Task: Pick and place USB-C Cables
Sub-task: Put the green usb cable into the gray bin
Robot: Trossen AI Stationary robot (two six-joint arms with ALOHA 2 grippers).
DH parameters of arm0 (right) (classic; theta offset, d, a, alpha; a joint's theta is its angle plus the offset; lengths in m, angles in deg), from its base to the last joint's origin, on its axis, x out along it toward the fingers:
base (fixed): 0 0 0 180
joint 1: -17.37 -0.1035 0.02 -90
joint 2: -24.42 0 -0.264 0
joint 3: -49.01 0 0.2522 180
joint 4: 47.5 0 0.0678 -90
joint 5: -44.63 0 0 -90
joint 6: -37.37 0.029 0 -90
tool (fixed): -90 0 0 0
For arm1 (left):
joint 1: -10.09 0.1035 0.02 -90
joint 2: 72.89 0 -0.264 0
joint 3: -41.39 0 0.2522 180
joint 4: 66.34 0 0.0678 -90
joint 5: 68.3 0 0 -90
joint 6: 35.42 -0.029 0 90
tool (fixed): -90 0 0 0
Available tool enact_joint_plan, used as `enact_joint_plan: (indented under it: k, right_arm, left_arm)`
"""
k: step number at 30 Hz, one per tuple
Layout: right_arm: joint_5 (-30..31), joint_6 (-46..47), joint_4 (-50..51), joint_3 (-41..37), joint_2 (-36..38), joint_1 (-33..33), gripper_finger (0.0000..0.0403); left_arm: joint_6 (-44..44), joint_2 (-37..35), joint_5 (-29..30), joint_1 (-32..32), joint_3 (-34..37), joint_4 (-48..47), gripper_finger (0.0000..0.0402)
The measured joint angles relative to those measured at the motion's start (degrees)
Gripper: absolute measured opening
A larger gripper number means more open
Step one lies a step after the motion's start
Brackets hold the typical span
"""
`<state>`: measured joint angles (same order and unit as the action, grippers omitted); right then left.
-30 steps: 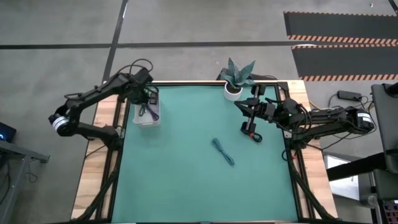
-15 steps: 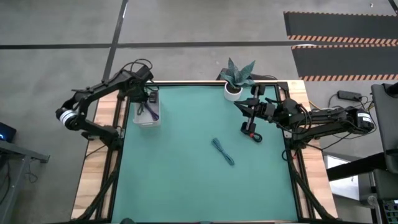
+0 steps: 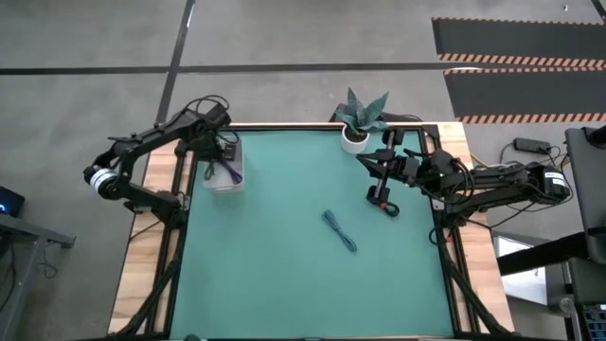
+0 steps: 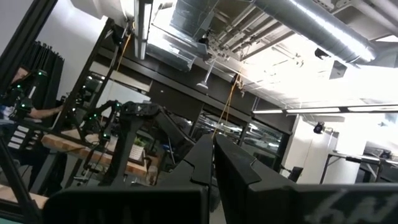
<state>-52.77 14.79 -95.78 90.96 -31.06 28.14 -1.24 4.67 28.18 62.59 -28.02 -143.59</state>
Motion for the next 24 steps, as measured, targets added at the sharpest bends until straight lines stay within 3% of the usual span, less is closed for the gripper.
enact_joint_plan:
  k: [13, 24]
  right_arm:
    - [0.0, 0.0, 0.39, 0.17, 0.02, 0.0, 0.0009]
    - [0.0, 0.06, 0.37, 0.17, 0.02, 0.01, 0.0009]
  left_arm:
    - [-0.04, -0.02, -0.02, -0.06, 3.41, 1.07, 0.0027]
    - [0.0, 0.04, -0.02, -0.04, 4.16, 8.62, 0.0027]
